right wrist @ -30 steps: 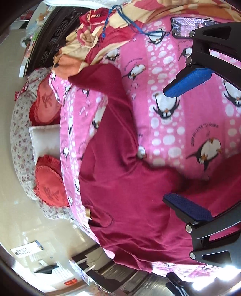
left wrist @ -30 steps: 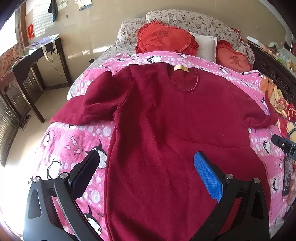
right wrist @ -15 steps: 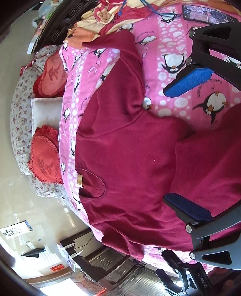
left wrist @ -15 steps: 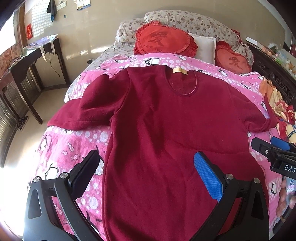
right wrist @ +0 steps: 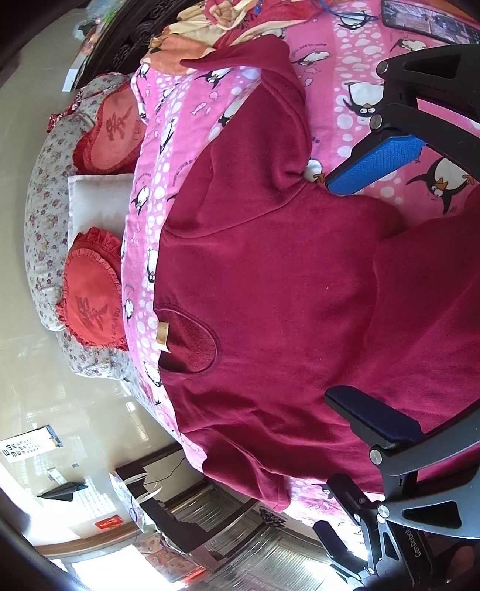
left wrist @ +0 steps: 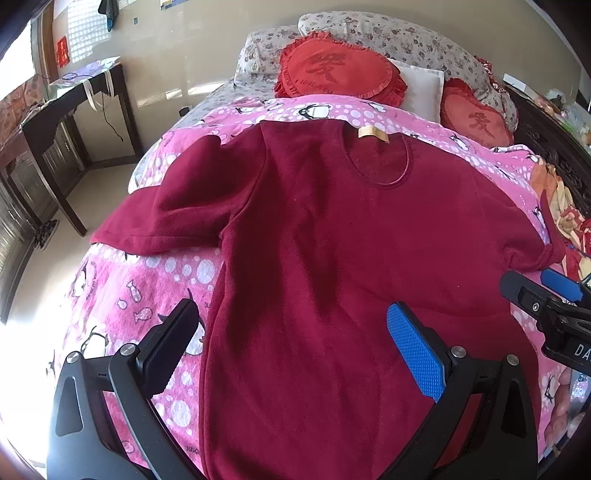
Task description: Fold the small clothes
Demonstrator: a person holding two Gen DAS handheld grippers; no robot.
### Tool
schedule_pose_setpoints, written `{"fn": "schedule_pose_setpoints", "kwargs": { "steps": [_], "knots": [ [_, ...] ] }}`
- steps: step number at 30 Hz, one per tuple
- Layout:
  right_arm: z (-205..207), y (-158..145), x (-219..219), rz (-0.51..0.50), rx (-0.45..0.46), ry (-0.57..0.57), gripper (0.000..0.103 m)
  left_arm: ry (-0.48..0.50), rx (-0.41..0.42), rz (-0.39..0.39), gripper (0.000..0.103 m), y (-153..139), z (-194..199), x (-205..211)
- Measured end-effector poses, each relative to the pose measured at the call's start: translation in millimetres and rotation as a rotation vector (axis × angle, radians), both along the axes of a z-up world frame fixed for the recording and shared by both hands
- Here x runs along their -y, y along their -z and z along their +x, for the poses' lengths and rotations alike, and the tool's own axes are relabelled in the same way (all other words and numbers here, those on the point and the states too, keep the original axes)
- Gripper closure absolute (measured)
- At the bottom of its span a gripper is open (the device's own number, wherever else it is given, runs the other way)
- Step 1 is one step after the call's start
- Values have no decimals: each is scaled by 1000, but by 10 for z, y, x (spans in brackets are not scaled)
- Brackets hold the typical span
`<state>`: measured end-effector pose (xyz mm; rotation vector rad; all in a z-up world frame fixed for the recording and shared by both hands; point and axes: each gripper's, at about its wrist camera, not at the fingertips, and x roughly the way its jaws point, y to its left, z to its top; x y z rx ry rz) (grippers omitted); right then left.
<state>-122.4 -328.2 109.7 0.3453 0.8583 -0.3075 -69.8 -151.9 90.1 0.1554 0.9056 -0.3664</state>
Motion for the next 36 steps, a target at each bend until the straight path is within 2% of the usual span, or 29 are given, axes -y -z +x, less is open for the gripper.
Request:
{"fn": "schedule_pose_setpoints", "kwargs": {
  "steps": [16,36],
  "knots": [
    [162,146,-39,29,-31,-22,0,-69,-9,20,1,103,223,-139],
    [307,183,-195,15,-57,-68,0,-104,-24,19,1,143,321,-272]
  ]
}}
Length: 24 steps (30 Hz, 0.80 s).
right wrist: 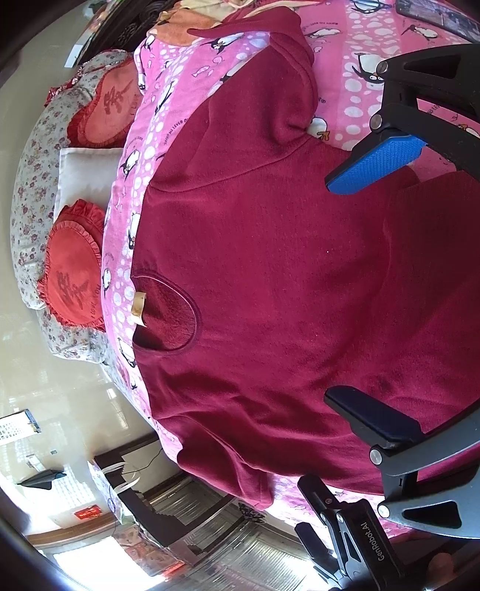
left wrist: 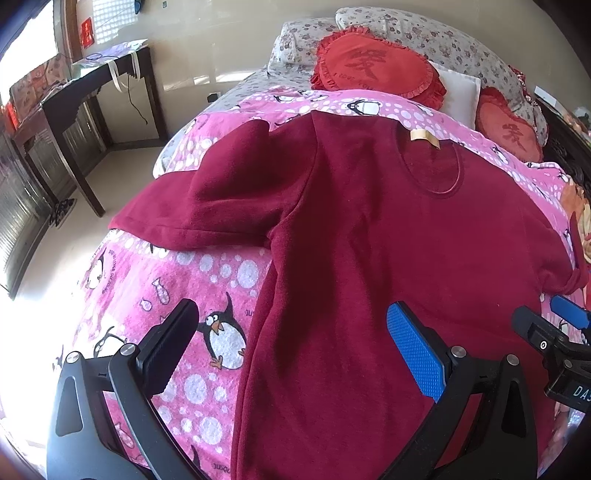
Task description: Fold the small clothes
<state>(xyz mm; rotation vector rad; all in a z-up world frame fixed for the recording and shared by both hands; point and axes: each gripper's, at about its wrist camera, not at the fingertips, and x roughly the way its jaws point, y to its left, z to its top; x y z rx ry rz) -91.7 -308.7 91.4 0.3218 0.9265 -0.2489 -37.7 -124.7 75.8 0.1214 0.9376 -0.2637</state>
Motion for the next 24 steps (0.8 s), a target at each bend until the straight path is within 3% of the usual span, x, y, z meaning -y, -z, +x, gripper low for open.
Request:
{"fn": "schedule_pose_setpoints", "kwargs": {
  "steps": [24],
  "knots": [
    [150,82,-101,7,-21,-27,0,-34,-28,-13,1,56,106,-153]
  ]
}}
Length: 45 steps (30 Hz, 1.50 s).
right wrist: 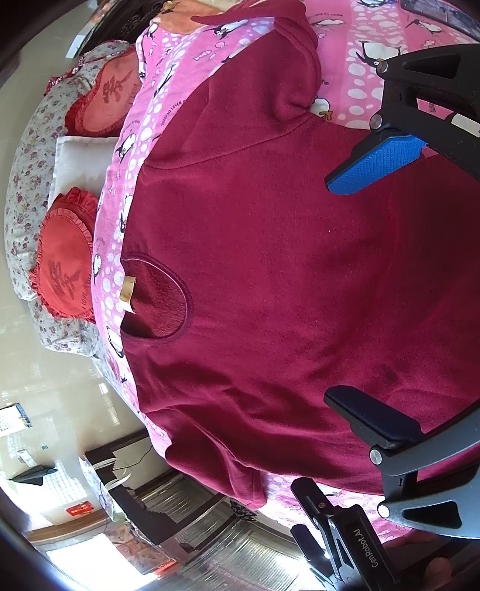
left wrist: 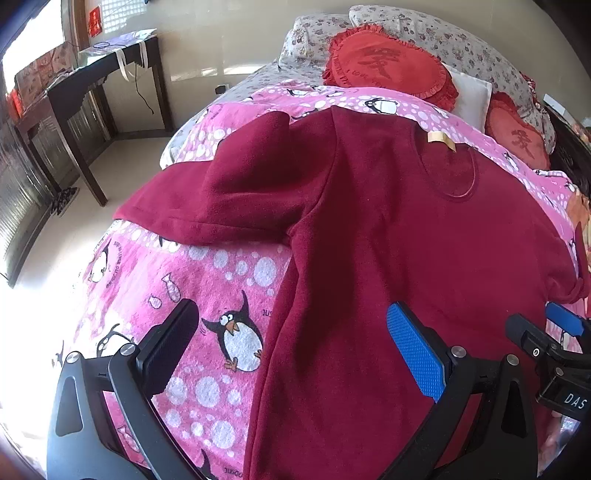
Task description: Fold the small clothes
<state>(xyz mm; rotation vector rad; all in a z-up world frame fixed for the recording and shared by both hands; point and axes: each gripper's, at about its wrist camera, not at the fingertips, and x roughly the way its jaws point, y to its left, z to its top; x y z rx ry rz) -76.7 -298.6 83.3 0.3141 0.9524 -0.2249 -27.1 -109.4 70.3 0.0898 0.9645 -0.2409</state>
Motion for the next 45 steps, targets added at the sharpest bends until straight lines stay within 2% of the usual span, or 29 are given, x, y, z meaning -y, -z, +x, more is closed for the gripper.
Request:
{"fn": "schedule_pose_setpoints", "kwargs": {
  "steps": [3,7,17,20,24,25,30,32,34,35,36,39,41,45],
  "knots": [
    [36,5,-34,-4,-1,-10,0,-10,-11,-9,1,-5,53,-95],
    [94,-12,-102,-14,0,-33,0,-71,-44,-65,1,-18,235,-402],
    [246,59,-206,-4,-22,-63,0,-362,-137,-268,1,145,908,-1436],
    [282,93,-240,-4,-34,-74,0,-423,-131,-326,7,220,1104,-1654],
    [329,145,-260,4,-51,-77,0,-439,-201,-431,22,397,1359,-1781],
    [341,157,-258,8,-55,-77,0,-441,-214,-445,22,444,1413,-1785],
    [410,206,-276,18,-67,-86,0,-426,-176,-407,22,480,1633,-1731],
    [422,221,-286,16,-71,-90,0,-422,-182,-407,29,551,1724,-1726],
    [429,235,-288,21,-77,-91,0,-445,-179,-389,51,621,1779,-1742],
    [431,241,-283,27,-79,-89,0,-452,-168,-390,58,636,1795,-1765],
    [430,246,-275,32,-78,-87,0,-452,-165,-407,72,647,1802,-1800],
    [411,236,-240,39,-72,-81,0,-463,-178,-493,91,618,1797,-1943],
    [388,217,-201,35,-66,-77,0,-437,-149,-500,93,444,1765,-1952],
    [313,178,-67,59,-43,-40,0,-336,-31,-512,94,-124,1587,-1763]
  ]
}}
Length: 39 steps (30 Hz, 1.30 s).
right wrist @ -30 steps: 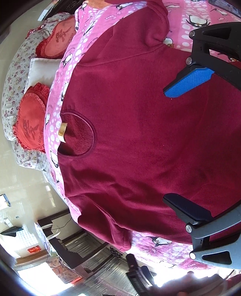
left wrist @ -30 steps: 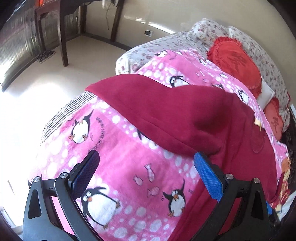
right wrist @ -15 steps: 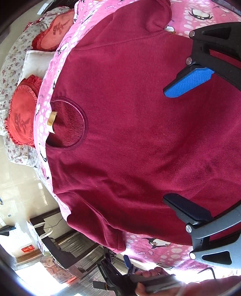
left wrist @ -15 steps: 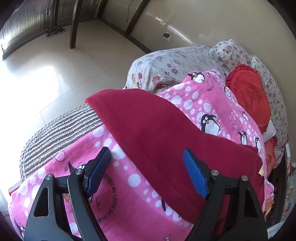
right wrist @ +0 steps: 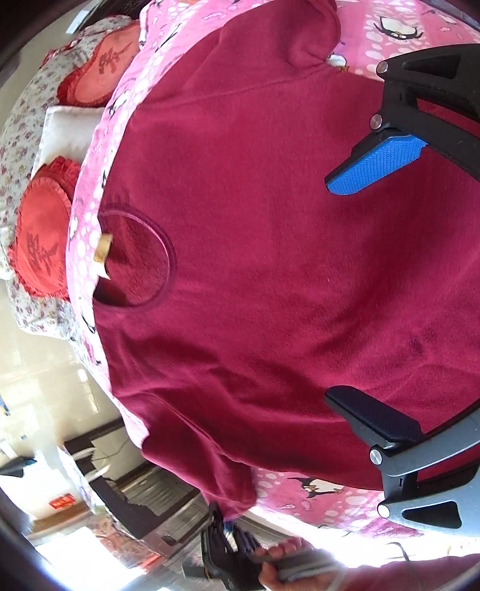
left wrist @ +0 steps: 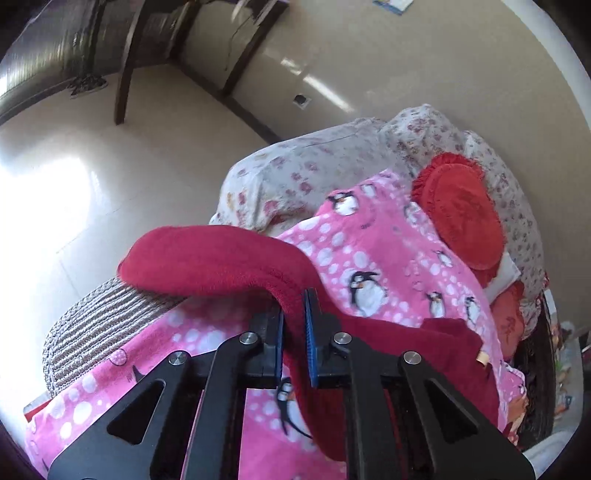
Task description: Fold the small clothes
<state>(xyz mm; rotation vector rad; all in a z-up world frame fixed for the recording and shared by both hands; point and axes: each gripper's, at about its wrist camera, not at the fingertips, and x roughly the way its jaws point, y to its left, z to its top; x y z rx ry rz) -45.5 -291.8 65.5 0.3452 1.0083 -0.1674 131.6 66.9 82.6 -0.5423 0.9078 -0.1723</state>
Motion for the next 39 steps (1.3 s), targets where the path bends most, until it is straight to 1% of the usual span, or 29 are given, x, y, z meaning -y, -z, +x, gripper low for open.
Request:
{"fn": "schedule_pose_setpoints", "kwargs": {
  "steps": [4,7,9,12,14,16,18,20,21,22,23,24,25,26,27,29,31,33,36,37,38,39],
  "knots": [
    [-76,-29,146,45,15,43,0,127,115,16,95,-505,-243,486],
    [-156,-82,214,42,27,58,0,226,190,33,94,-772,-439,936],
    [-214,-121,255,30,35,65,0,294,216,29,94,-871,-551,1240],
    [-312,-185,377,11,44,88,0,415,251,46,94,-948,-751,1767],
    [-370,-209,505,2,45,116,0,503,257,76,94,-880,-900,2160],
    [-463,-226,659,2,47,158,0,574,242,99,94,-723,-1036,2465],
    [-550,-232,806,11,49,204,0,637,191,112,94,-460,-1151,2749],
    [-637,-238,943,21,48,245,0,680,147,131,93,-187,-1240,2949],
    [-680,-240,1009,26,44,265,0,697,117,140,87,-47,-1271,3027],
    [-698,-246,1036,27,42,273,0,714,85,148,76,53,-1301,3079],
    [-729,-255,1076,26,41,284,0,737,40,148,68,157,-1320,3120],
    [-752,-273,1105,23,43,291,0,756,5,136,54,222,-1349,3137],
    [-766,-287,1118,19,45,293,0,769,-16,118,47,262,-1387,3119],
    [-761,-303,1121,13,49,293,0,778,-12,108,46,252,-1436,3082],
    [-752,-326,1121,8,52,289,0,787,4,119,45,219,-1493,3044],
    [-746,-365,1106,4,61,280,0,805,54,169,44,97,-1606,2920],
    [-686,-394,1059,8,79,261,0,781,121,221,44,-46,-1693,2701],
    [-621,-401,981,19,99,224,0,721,174,272,44,-127,-1722,2434],
    [-409,-474,729,51,138,104,0,589,221,373,44,-137,-1701,2081],
    [-316,-498,620,53,147,60,0,544,222,396,44,-113,-1659,1981],
    [-190,-525,471,48,159,4,2,506,198,416,44,-53,-1588,1896],
    [-82,-541,341,35,166,-44,3,485,157,430,44,18,-1512,1855]
  ]
}}
